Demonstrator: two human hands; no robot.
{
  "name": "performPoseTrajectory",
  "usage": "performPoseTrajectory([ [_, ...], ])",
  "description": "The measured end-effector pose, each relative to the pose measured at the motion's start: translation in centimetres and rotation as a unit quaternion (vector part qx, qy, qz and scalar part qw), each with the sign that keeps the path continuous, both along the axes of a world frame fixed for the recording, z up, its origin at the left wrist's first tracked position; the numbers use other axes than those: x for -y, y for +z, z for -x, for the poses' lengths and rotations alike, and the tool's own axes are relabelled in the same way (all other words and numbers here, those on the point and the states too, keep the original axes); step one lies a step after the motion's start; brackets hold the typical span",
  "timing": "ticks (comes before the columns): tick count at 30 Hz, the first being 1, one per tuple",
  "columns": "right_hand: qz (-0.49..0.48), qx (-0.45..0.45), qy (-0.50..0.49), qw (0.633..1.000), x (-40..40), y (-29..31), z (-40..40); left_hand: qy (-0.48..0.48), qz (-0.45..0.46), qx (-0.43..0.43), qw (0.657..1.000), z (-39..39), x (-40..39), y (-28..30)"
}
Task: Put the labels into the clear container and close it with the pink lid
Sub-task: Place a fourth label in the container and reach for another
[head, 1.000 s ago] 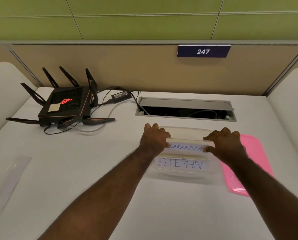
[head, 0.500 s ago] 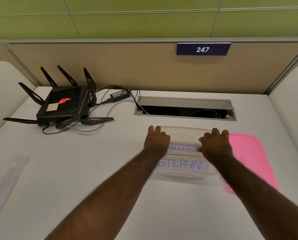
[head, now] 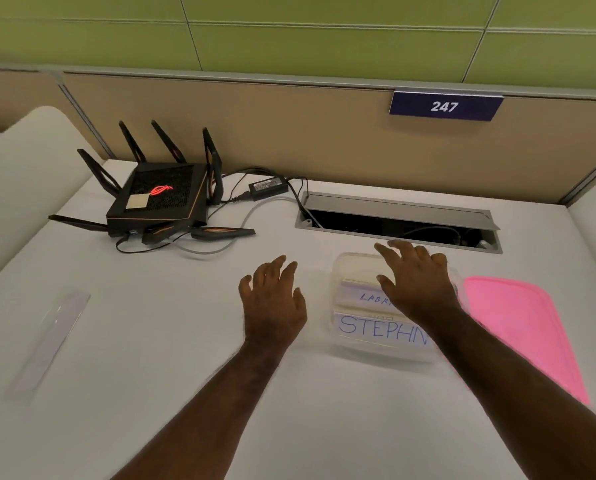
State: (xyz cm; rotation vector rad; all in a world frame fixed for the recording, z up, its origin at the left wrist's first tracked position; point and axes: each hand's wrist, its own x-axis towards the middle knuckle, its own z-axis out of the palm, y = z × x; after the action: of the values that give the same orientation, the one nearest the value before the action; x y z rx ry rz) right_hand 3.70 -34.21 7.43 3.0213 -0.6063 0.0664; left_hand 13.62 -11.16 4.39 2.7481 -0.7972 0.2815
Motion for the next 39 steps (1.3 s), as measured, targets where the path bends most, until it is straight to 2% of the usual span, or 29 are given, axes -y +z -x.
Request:
performPoseTrajectory([
  [6,-0.034,0.003,0.061,0.998,-6.4,0.0,-5.2,0.083,-0.029,-0.032,0.996,-1.5,-6.9,-0.4],
  [13,-0.063,-0.043,0.161,0.984,-15.7,-2.0,-10.9,0.170,-0.088,-0.058,0.980,-3.0,-15.7,-2.8],
  [23,-0.084,-0.099,0.285,0.950,-28.8,-6.2,-17.4,0.289,-0.092,-0.092,0.948,-5.4,-28.0,-5.5],
  [30,-0.090,-0.113,0.372,0.917,-38.2,-8.3,-20.8,0.338,-0.106,-0.094,0.930,-6.5,-34.9,-6.6],
  [36,-0.106,-0.152,0.425,0.886,-44.5,-9.6,-22.9,0.365,-0.129,-0.129,0.913,-8.7,-39.4,-6.6],
  [39,-0.122,-0.163,0.437,0.876,-46.6,-9.6,-23.4,0.374,-0.092,-0.114,0.916,-9.5,-40.5,-6.6],
])
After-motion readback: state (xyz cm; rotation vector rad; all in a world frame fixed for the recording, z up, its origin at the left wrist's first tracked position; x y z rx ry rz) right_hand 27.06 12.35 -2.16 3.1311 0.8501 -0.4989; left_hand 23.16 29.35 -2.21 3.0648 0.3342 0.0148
